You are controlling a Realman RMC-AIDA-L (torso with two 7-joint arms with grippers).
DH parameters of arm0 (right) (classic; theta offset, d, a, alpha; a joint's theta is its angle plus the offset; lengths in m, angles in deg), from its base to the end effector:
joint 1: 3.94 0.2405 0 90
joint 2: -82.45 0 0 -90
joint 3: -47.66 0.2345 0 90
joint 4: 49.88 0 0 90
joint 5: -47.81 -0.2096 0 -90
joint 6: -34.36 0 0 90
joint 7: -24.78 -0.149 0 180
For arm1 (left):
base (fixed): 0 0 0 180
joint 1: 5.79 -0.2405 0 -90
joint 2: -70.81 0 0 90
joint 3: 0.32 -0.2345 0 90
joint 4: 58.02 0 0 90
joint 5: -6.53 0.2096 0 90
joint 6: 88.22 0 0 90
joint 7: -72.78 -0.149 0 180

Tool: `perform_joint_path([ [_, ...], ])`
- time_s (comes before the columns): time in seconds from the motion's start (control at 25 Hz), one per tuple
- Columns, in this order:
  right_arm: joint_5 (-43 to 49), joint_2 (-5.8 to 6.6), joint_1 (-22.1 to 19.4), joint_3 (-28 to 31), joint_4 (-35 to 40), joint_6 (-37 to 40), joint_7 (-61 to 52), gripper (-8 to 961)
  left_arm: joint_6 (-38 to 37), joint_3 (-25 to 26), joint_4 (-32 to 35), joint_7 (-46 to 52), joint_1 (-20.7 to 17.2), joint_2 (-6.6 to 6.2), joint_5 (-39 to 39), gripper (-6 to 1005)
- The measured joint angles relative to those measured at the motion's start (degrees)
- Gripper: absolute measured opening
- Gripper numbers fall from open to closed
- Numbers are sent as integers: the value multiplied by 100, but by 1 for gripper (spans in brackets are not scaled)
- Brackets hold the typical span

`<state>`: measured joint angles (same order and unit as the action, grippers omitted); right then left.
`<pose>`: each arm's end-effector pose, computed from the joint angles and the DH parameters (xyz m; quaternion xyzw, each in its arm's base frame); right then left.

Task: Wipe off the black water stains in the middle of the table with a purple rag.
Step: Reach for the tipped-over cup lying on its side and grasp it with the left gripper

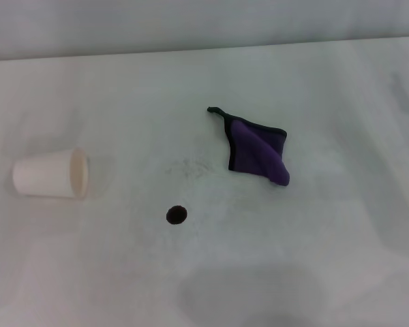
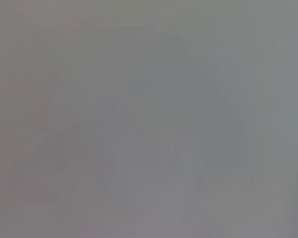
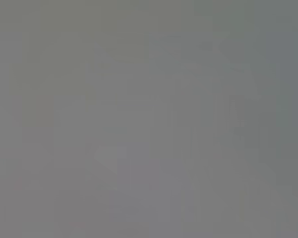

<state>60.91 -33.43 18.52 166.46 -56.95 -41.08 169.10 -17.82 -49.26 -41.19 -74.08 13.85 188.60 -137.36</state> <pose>0.3430 0.3199 0.0865 -0.5678 0.2894 0.4460 0.6284 -0.3358 0.3246 0.0822 -0.6424 -0.2370 -0.3801 0.6219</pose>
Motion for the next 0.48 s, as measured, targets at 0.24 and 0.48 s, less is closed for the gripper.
perform_joint_path([
  [0.24,65,11,71,-3,7,651,691,829,-1,-28,-2,9,4,44,19,882],
  [0.48,92,4,68,-478,-10,669,1509,829,-39,-24,-40,13,4,56,23,883],
])
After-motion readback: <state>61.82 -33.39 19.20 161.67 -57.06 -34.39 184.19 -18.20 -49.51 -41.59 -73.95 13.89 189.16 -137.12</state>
